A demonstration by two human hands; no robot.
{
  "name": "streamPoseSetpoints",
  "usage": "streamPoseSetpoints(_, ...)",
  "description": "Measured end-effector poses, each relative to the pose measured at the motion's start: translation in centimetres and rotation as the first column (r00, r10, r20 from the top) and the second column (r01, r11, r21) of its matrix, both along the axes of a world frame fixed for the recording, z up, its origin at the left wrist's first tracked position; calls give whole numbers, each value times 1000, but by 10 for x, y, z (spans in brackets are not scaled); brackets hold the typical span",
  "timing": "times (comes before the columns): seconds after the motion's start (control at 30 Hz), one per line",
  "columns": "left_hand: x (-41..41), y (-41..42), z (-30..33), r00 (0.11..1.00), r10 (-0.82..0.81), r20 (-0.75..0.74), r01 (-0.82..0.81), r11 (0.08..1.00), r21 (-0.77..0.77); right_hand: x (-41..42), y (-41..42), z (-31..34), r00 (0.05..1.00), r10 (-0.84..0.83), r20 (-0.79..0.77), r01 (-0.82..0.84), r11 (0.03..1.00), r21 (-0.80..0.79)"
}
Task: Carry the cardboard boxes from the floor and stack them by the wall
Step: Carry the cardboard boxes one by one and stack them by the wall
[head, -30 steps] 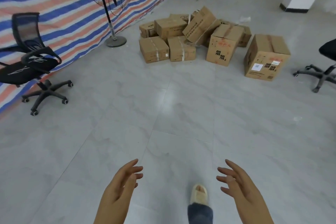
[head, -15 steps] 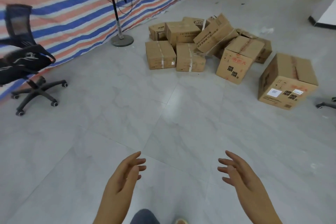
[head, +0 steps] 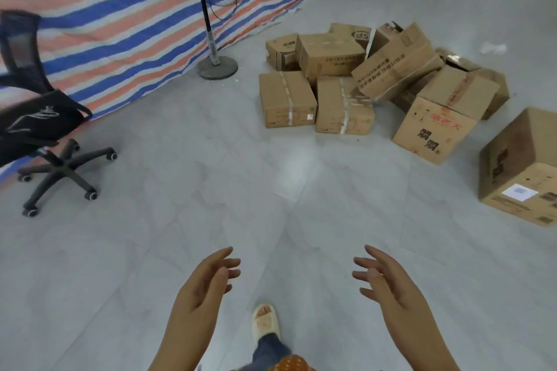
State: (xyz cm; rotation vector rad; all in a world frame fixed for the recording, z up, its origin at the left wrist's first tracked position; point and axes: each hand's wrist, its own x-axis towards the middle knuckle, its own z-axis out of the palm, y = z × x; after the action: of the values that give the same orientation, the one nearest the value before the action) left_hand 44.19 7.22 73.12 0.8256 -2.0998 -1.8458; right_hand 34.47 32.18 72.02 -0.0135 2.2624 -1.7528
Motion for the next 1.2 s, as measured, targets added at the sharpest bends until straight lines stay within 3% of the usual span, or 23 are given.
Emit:
streamPoseSetpoints(0.43,-227,-150,2,998,62,31,-61,998,-27,-244,-145,-9,997,73,29,-74,995,63)
streamPoseSetpoints(0.7,-401,-210,1,981,193,-11,-193,981,-20,-442,-204,-9,996,93,17,-94,994,48)
streamPoseSetpoints(0.93,-534,-276,8,978,210,5,-210,977,-48,-602,-274,0,982,188,27,-189,980,62)
streamPoseSetpoints(1.2,-668,-410,-21,975,217,56,-214,975,-55,-730,-401,-30,988,137,74,-142,988,65)
